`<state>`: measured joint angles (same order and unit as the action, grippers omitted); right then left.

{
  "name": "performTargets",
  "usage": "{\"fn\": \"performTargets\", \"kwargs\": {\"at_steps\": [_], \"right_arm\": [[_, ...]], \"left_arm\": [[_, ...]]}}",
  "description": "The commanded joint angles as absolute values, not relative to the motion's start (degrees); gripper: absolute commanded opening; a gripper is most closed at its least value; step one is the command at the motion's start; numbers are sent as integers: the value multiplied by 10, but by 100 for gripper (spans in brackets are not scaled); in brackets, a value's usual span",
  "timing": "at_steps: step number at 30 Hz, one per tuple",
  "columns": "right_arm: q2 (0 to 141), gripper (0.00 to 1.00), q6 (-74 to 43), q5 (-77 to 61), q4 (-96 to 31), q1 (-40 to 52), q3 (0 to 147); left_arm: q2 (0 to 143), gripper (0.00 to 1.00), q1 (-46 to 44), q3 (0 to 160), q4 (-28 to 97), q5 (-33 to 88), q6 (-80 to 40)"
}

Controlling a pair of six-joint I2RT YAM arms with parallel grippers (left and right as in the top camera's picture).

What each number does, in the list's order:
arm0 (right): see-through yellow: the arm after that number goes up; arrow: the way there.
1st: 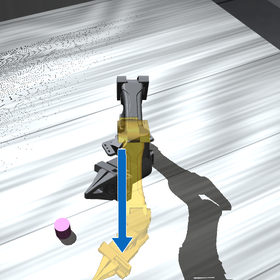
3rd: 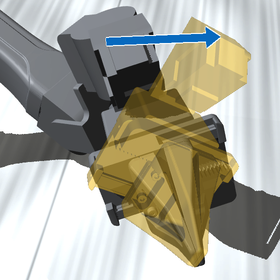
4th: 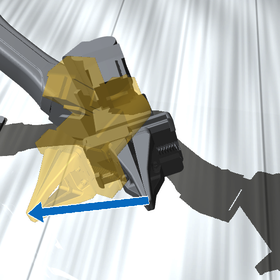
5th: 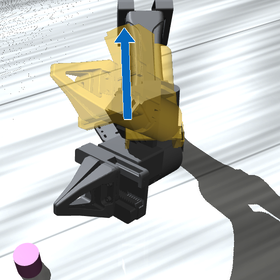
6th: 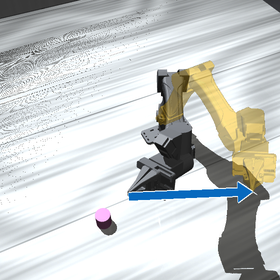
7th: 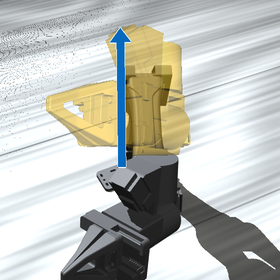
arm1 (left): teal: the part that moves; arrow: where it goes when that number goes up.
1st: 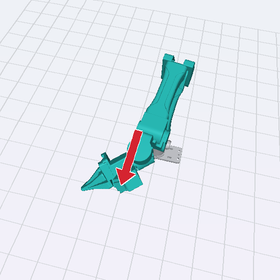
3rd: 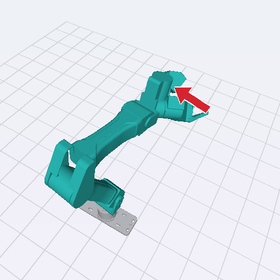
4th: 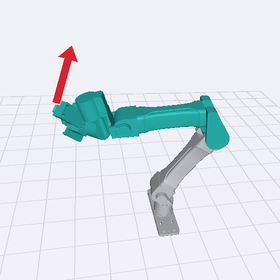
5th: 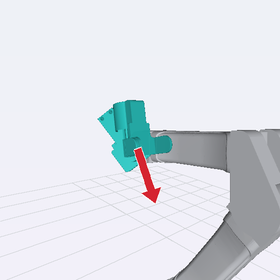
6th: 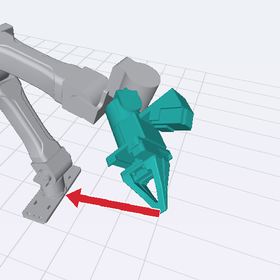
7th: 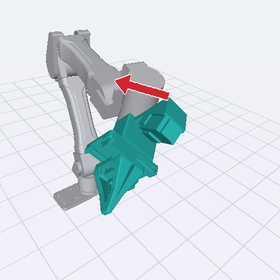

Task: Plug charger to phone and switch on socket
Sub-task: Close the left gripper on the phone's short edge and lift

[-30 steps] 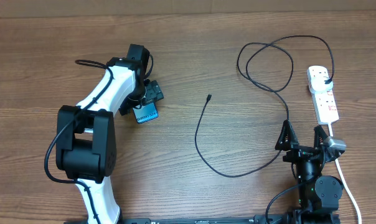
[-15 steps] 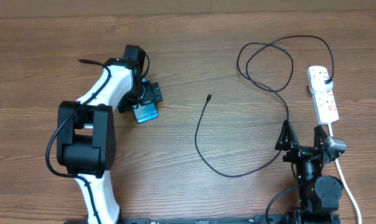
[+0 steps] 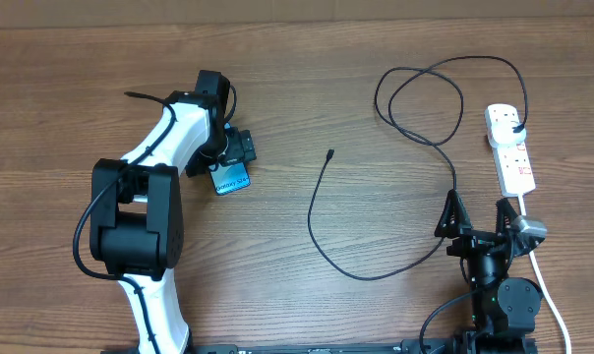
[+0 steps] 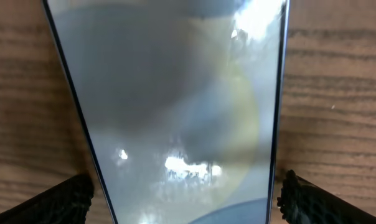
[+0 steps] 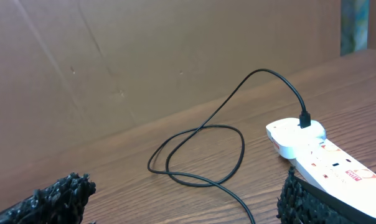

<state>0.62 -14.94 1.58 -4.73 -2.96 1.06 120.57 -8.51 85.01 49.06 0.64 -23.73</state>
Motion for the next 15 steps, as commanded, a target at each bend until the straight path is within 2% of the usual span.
{"fn": "performTargets", "kwargs": {"at_steps": [1,6,15], "right_arm": [[2,100,-149,20,-46,-26,4],[2,100,-149,20,-46,-26,4],[2,100,-149,20,-46,-26,4]], "left_arm": [[1235,100,-82,852,477,7,-216],[1235,97,-82,852,474,3,-216],[1235,86,-82,850,471,7,-239]]}}
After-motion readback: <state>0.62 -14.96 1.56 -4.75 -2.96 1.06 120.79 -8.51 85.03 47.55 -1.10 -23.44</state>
